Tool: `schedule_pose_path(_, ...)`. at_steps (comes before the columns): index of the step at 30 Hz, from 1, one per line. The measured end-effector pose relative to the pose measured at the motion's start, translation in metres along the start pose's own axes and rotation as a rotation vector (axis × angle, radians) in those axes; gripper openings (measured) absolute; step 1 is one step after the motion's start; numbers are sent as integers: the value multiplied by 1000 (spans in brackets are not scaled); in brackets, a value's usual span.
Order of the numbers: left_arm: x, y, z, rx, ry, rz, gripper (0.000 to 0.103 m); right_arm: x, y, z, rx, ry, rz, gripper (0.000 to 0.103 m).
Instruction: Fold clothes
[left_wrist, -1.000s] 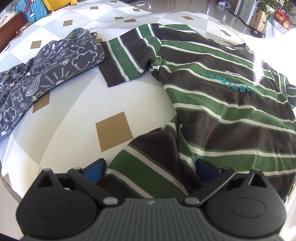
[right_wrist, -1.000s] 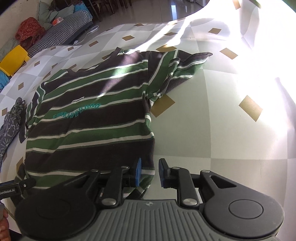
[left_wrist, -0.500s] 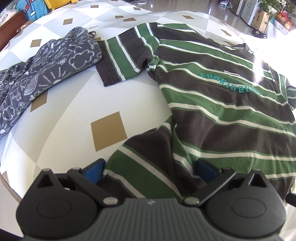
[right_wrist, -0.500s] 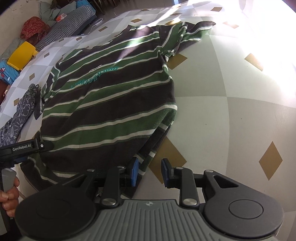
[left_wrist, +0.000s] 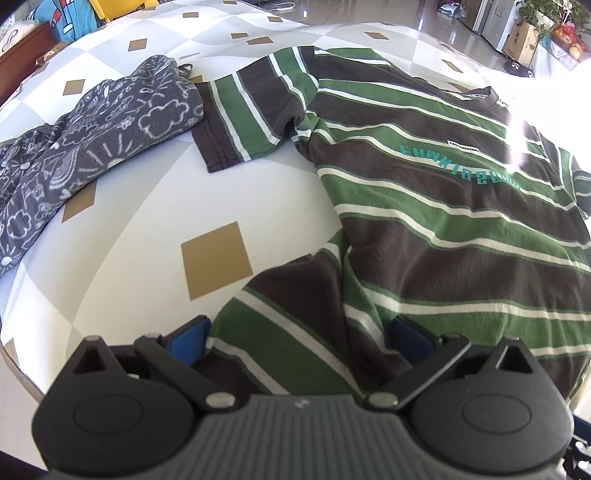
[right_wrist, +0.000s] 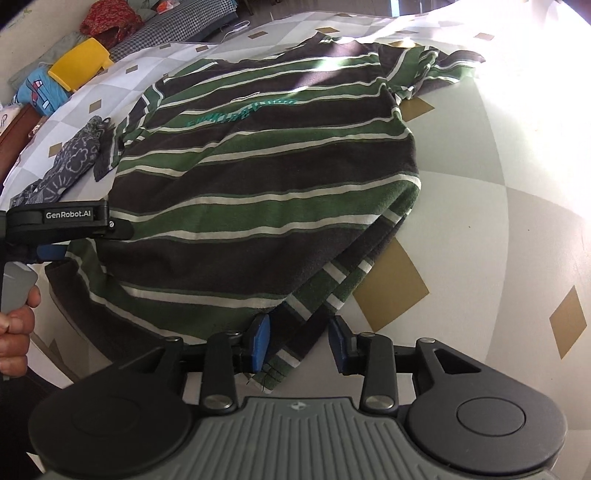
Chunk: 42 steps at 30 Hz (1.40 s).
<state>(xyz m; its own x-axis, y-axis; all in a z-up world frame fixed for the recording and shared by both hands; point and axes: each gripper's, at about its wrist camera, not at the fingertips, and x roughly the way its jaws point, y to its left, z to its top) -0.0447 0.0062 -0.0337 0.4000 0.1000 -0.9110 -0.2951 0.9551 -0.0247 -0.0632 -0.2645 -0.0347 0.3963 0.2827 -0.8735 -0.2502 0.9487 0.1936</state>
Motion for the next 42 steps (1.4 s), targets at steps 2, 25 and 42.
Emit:
schedule_pose_path(2,0,-1,0,-1,-1,2,103,1,2,-1,-4,-10,-3,38)
schedule_pose_path(25,0,-2,-1,-14,-4,7,103,-2,16,-5,-79,-150,-138,5)
schedule_pose_path(42,2,5,4,-21,-17,41,103,-42,-36,10,135,-212,-268,5)
